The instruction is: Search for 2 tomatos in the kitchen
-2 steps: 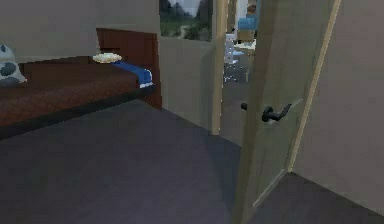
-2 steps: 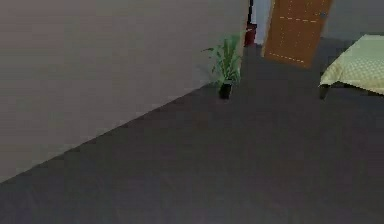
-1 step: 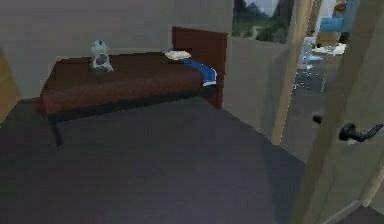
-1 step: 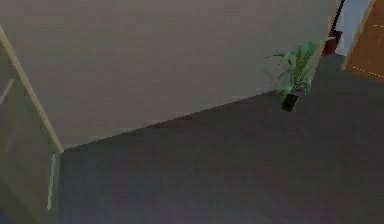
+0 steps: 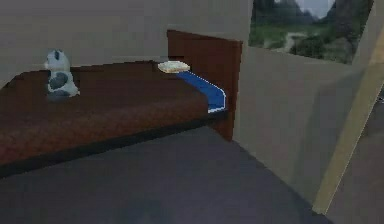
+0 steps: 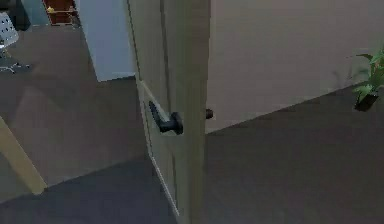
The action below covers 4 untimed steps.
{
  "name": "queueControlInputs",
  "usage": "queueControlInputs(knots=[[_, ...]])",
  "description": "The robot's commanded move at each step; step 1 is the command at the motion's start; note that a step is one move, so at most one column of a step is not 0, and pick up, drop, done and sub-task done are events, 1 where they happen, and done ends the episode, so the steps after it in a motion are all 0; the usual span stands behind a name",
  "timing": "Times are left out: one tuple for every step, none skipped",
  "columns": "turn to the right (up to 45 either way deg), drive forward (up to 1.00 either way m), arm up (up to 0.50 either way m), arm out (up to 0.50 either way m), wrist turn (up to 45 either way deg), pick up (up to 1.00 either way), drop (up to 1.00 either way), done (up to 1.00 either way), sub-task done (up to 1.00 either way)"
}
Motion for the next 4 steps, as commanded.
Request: queueControlInputs(knots=[[33.0,0.00,0.00,0.00,0.0,0.00,0.00,0.00,0.00],[0.0,0.40,0.00,0.00,0.0,0.00,0.00,0.00,0.00],[6.0,0.00,0.00,0.00,0.0,0.00,0.00,0.00,0.00],[0.0,0.10,0.00,0.00,0.0,0.00,0.00,0.00,0.00]])
